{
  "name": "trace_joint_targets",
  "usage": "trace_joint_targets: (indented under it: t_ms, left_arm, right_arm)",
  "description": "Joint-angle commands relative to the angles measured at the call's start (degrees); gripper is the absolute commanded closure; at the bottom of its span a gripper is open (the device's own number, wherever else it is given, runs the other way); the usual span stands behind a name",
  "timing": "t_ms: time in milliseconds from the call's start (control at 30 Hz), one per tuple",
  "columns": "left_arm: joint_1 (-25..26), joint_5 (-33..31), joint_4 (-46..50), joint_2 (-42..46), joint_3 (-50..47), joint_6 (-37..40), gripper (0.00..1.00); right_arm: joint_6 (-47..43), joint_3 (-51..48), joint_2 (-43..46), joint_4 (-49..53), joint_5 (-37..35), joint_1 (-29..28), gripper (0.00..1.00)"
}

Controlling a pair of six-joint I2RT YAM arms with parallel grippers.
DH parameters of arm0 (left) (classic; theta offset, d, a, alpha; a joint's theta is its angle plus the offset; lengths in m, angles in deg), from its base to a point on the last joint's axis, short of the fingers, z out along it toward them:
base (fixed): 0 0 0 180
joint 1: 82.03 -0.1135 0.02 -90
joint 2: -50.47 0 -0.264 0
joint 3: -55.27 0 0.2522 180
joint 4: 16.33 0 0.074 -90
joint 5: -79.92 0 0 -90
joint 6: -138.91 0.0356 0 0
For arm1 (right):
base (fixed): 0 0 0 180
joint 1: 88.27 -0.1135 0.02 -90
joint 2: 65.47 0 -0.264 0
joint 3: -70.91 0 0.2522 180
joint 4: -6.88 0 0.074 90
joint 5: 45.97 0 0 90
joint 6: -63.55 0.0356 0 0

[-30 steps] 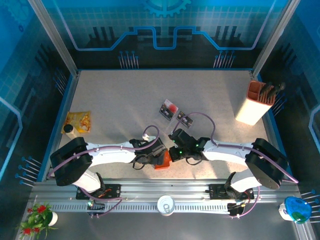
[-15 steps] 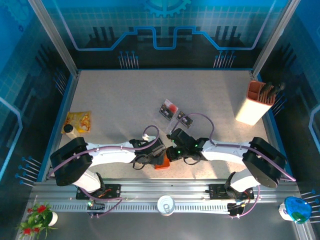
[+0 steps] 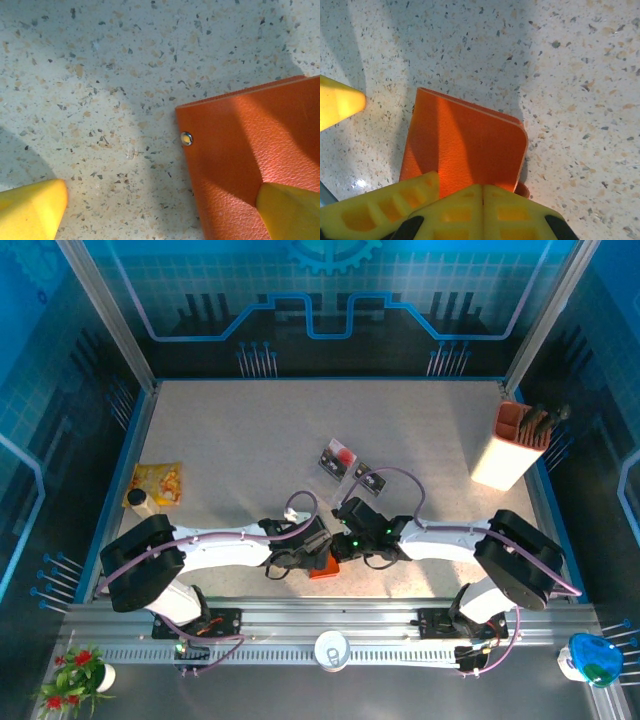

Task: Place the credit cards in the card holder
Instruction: Close the button on the card holder.

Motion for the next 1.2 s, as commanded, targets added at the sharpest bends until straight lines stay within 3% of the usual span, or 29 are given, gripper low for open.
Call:
trace_joint_targets:
  t_ms: [0, 600, 1167]
  left_arm:
    - [0.52, 0.06, 0.92, -2.97, -2.76, 0.28, 0.01]
    - [-1.50, -0.53, 3.14, 2.50, -2.82, -1.56, 0.01]
    - [-1.58, 3.32, 0.70, -3.57, -3.92, -2.03, 0.01]
  right_arm:
    - [0.99, -0.31, -2.61, -2.97, 1.39, -0.86, 1.00]
    - [1.80, -3.85, -3.60, -2.84, -2.24, -3.76, 1.00]
    - [4.46, -11.38, -1.31, -5.98, -7.62, -8.27, 1.00]
